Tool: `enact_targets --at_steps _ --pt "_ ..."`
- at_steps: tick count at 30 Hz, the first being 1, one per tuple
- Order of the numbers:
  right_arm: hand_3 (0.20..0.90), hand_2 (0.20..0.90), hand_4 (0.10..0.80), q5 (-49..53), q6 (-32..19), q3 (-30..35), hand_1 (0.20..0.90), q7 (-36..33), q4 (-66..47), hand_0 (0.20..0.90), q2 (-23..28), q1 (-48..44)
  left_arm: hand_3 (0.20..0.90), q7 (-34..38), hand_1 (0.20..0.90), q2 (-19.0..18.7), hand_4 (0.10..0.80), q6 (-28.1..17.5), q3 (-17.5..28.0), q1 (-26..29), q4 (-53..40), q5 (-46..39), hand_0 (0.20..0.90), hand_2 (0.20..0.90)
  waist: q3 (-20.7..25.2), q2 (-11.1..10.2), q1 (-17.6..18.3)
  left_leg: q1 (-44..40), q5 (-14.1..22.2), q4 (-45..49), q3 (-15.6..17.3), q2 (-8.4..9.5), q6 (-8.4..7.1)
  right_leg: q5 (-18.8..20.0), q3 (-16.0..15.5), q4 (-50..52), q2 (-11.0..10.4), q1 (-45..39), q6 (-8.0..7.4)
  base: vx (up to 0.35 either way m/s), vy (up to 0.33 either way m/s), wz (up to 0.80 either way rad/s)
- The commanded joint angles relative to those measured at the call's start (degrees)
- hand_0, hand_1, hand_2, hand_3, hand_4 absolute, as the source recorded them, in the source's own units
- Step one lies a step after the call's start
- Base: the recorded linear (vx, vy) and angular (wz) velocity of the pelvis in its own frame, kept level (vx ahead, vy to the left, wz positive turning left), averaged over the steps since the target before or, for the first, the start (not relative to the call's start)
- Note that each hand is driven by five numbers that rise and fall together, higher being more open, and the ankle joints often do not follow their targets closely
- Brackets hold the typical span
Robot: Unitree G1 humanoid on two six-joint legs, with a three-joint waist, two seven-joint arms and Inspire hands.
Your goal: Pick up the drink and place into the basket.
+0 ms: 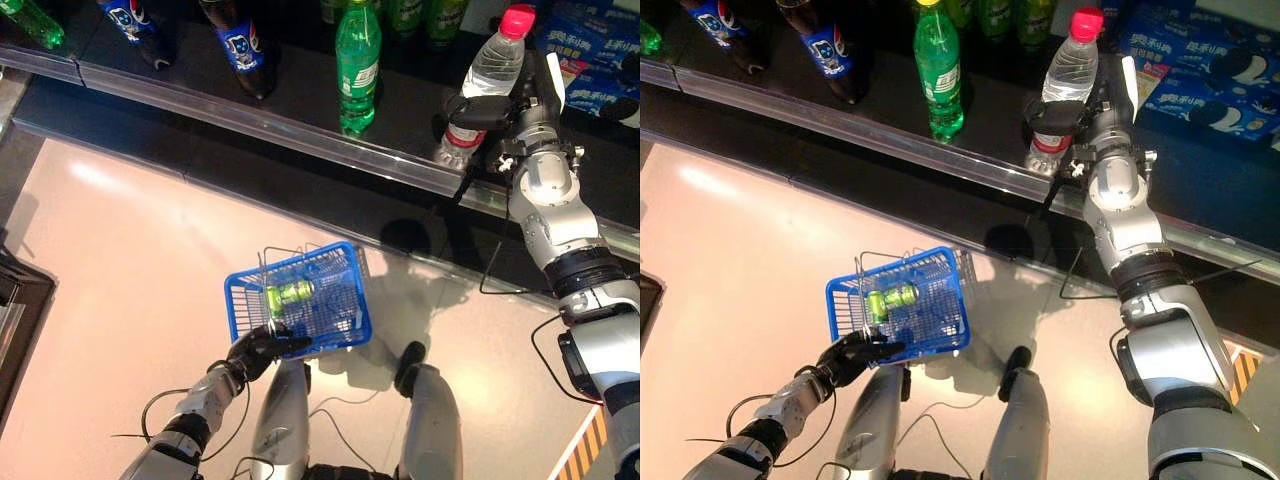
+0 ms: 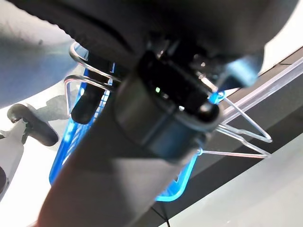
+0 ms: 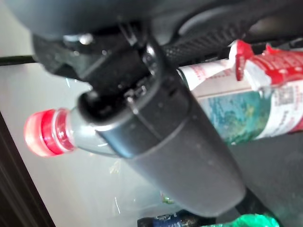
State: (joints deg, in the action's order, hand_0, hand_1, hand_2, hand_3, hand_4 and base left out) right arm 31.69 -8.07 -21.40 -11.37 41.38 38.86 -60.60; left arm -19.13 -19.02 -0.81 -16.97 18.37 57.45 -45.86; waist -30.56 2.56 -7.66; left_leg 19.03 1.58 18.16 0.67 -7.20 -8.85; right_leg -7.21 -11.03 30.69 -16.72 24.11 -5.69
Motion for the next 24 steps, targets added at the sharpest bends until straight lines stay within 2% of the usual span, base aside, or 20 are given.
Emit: enact_targets --at_steps 1,16,24 --pt "0.2 0.3 0.1 5.1 -4.5 0.5 0.3 1.0 -0.3 0.3 2.7 -9.4 0.2 -3.2 0.3 -4.3 0.1 -2.1 -3.1 -4.2 -3.9 1.1 0.3 0.3 1.4 0.0 -1.2 0.6 1.9 2.9 -0.8 -0.1 3.85 3.6 -1.8 -6.2 -1.8 -3.5 -0.94 0.005 0.004 0.04" --pt "0.2 0.3 0.1 2.9 -6.3 1.6 0.3 0.3 -0.8 0.3 2.0 -8.7 0.2 -2.7 0.3 -4.3 0.1 -2.3 -3.8 -3.6 -3.8 0.7 0.3 0.3 0.8 0.1 -1.0 0.7 1.9 2.8 -0.5 -0.3 3.91 3.9 -1.9 -6.6 -1.6 -3.4 -1.23 -0.001 -0.001 0.0" --pt "0.2 0.3 0.1 -0.4 -6.4 1.0 0.3 -0.3 -5.8 0.3 2.2 -8.5 0.2 -2.4 0.3 -4.4 0.1 -2.5 -3.4 -3.8 -4.1 0.4 0.3 0.3 0.8 0.0 -0.7 0.7 1.7 2.5 -0.3 -0.17 3.99 4.0 -1.9 -7.1 -1.4 -3.5 -1.19 0.0 0.0 0.0"
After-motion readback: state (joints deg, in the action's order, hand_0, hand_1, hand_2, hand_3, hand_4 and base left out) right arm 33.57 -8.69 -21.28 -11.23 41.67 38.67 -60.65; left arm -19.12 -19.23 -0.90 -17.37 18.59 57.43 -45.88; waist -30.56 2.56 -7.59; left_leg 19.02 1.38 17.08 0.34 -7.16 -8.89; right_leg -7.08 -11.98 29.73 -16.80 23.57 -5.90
